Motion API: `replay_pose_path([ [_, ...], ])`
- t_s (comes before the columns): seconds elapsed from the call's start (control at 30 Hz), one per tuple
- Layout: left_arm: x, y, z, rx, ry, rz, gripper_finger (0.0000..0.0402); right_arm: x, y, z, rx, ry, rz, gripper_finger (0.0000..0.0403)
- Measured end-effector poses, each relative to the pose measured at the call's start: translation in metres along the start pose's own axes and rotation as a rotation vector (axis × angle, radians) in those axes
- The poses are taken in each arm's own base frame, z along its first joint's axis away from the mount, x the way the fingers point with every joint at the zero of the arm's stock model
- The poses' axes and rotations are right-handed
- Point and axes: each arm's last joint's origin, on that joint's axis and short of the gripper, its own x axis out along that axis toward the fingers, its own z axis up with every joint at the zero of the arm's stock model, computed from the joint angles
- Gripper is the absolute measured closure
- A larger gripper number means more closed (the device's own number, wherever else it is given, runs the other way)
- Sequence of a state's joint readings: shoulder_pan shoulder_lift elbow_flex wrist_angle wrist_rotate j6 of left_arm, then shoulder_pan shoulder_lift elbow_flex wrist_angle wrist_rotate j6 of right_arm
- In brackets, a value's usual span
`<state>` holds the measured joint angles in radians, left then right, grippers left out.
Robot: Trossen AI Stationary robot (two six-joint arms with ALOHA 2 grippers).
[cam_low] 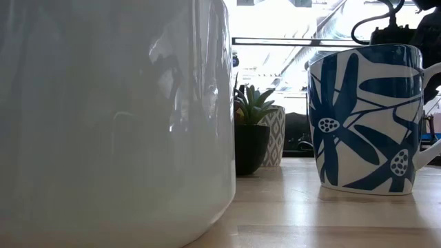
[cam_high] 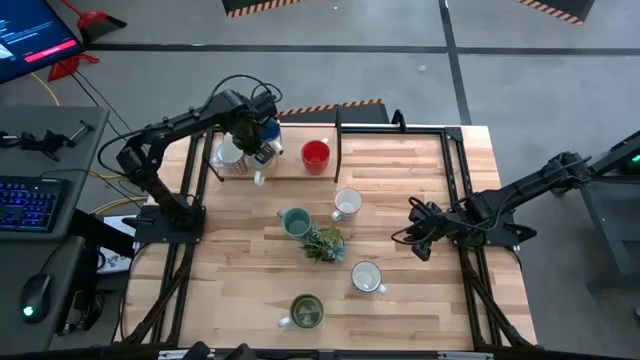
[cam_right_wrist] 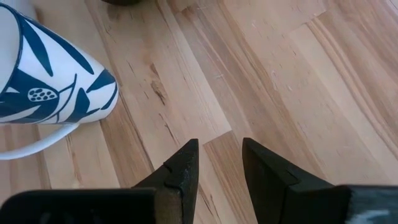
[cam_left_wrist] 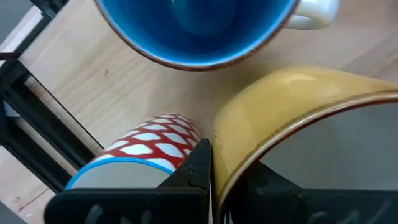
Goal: Place coffee mugs
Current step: Put the yellow mug on the shelf
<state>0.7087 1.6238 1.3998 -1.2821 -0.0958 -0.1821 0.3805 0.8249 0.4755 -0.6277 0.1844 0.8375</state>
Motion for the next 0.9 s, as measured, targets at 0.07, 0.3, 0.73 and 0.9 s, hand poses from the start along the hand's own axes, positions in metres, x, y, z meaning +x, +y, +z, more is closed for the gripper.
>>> replay_pose_path([
  [0.07, 0.0, 0.002, 0.001, -0.004, -0.001, -0.001, 0.0392, 0.0, 0.0, 0.0, 0.0, 0.0, 0.0, 0.0299],
  [0.3, 0.0, 0.004, 0.002, -0.009, -0.018, 0.016, 0.0392, 0.0, 0.0, 0.0, 0.0, 0.0, 0.0, 0.0299],
  [0.73, 0.002, 0.002, 0.004, 0.026, -0.029, 0.039, 0.0392, 0.0, 0.0, 0.0, 0.0, -0.001, 0.0, 0.0299],
  [0.9, 0.011, -0.002, 0.008, 0.048, 0.006, 0.045, 0.0392, 0.0, 0.0, 0.0, 0.0, 0.0, 0.0, 0.0299],
])
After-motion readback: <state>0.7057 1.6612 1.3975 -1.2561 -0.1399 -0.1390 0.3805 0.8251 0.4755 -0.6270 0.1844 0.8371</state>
